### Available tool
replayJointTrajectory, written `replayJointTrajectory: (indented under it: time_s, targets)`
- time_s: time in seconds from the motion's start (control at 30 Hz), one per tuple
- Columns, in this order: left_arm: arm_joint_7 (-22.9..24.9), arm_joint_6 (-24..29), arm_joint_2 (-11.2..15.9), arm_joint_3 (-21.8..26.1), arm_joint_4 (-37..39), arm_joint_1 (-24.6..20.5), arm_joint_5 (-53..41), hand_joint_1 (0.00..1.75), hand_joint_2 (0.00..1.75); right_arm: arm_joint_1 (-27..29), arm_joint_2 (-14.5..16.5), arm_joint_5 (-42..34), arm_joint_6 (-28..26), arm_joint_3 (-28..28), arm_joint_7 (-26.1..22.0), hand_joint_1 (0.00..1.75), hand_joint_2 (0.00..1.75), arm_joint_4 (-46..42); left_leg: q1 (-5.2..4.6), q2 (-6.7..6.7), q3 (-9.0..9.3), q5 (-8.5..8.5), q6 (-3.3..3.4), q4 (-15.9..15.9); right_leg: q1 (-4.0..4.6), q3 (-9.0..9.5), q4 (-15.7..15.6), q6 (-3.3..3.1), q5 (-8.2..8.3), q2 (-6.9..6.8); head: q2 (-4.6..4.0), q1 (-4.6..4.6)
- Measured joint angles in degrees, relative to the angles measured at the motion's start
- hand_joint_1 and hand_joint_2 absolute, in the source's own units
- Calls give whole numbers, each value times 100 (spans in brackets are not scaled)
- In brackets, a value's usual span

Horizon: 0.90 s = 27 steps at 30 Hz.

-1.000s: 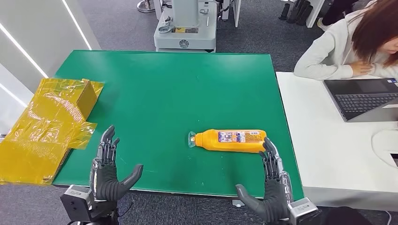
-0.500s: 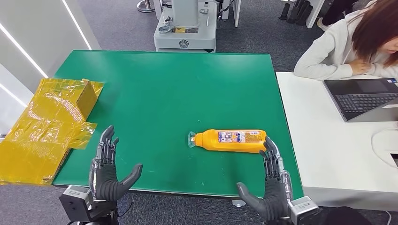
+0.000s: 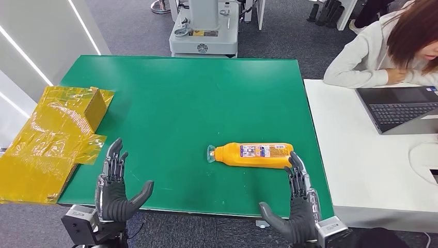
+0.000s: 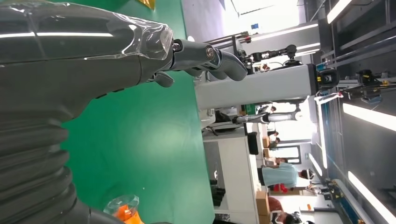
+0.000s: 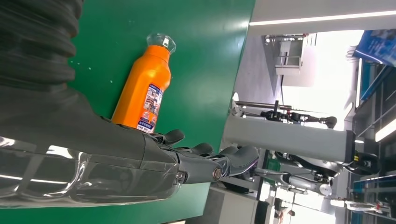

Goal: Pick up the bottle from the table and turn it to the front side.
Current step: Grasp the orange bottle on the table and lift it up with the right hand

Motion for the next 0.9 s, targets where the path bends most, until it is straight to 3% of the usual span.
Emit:
replayJointTrajectory:
  time_s: [0.4, 0.67, 0.9]
  targets:
    - [39, -107, -3, 0, 0, -33, -27, 0, 175, 21, -26, 285, -35, -3, 127, 0, 175, -131, 0, 0, 1, 0, 0, 0, 0, 0, 0, 0, 0, 0, 0, 0]
    - [36, -512, -20, -7, 15, -241, -58, 0, 175, -178, -98, 1442, 198, -367, 797, 0, 175, -215, 0, 1, 1, 1, 1, 2, 0, 0, 0, 2, 4, 2, 0, 0]
    - [31, -718, -31, -133, 149, -582, 66, 0, 175, -1089, -533, 2068, 776, -673, 1603, 0, 175, 256, -1, 4, -1, 9, 12, 12, -1, 1, 0, 9, 17, 4, 0, 1]
